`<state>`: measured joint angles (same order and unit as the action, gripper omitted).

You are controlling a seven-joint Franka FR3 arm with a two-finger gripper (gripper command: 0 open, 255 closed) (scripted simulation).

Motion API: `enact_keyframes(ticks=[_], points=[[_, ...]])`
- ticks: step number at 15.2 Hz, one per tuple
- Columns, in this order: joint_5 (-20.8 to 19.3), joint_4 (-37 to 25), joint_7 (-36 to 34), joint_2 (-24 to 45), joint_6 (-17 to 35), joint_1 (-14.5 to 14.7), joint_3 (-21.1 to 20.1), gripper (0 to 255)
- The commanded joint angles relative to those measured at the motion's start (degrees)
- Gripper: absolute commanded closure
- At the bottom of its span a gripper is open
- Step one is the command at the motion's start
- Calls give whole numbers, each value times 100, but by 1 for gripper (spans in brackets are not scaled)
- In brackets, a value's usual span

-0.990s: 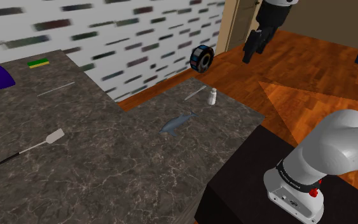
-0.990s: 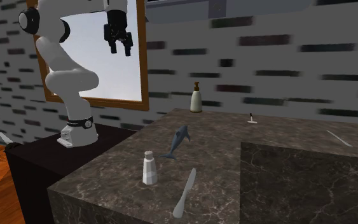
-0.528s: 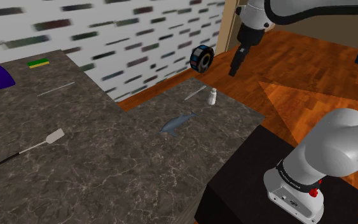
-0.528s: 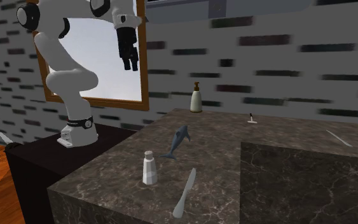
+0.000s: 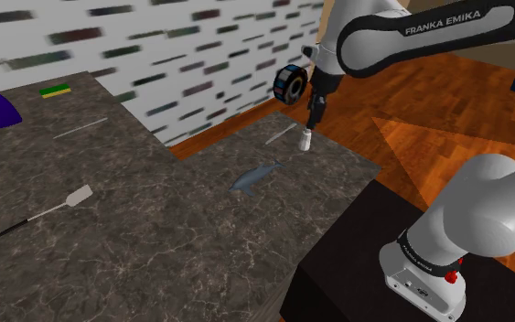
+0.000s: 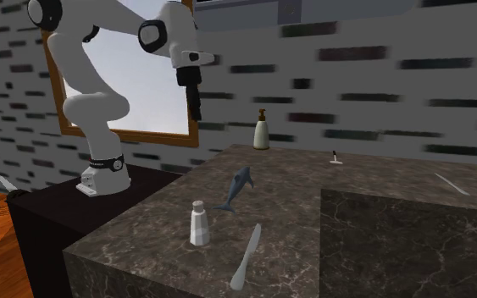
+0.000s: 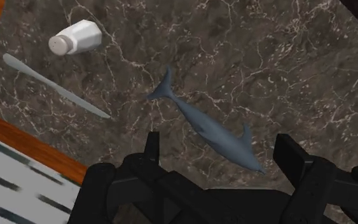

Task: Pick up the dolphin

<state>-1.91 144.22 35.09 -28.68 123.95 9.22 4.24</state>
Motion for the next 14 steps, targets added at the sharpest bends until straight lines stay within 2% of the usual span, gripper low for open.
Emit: enact_keyframes(ticks=[1, 7, 14], points=[[36, 38, 483, 364, 445, 161, 102, 0], [342, -54, 1932, 1543, 1576, 663, 325, 0], [1098, -414, 3868, 2973, 2617, 1130, 317, 0]])
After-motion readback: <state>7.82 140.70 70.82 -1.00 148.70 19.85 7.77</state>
